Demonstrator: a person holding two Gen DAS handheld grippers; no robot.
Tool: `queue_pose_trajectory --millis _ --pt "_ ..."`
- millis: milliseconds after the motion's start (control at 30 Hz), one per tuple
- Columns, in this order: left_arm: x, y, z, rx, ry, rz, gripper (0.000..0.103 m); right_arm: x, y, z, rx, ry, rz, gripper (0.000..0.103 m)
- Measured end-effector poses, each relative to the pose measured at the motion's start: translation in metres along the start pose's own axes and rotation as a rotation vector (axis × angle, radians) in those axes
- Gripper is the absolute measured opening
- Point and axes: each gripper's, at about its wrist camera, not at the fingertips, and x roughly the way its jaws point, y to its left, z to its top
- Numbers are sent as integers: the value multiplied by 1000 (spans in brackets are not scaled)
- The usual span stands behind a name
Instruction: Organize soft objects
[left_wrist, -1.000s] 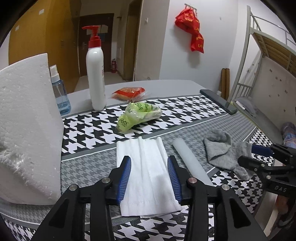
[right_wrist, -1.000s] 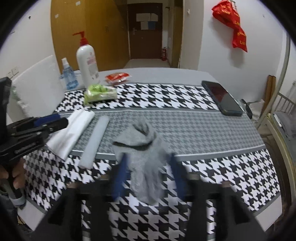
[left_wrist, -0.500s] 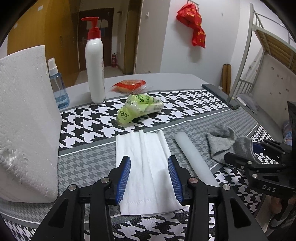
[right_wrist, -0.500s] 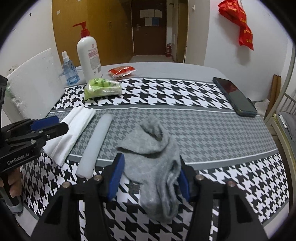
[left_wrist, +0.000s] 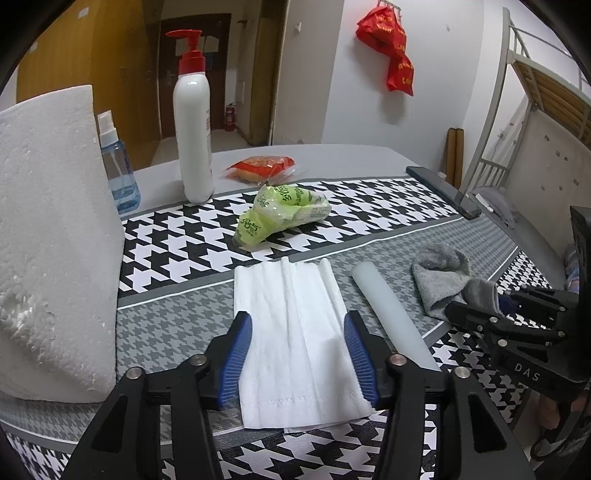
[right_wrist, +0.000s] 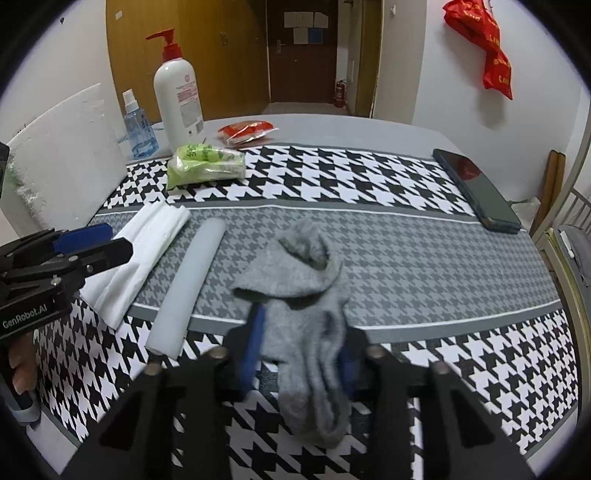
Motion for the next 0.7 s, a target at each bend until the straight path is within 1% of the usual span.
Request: queue_pose_trajectory --millis 67,200,333,467,567,700 --pt "1 0 0 0 4 2 58 0 1 0 -6 -1 13 16" --pt "2 0 0 -2 9 3 61 -3 -2 0 24 -9 41 14" --pt "4 2 0 -5 21 0 62 -20 -7 2 49 -58 72 14" --pt "7 0 -1 0 47 -11 62 -37 -14 4 75 -102 78 14" --pt "8 0 -1 1 51 -14 62 -47 -16 2 82 -127 84 14" --pt "11 1 -1 -7 68 -10 61 -52 -15 -1 83 -135 97 14"
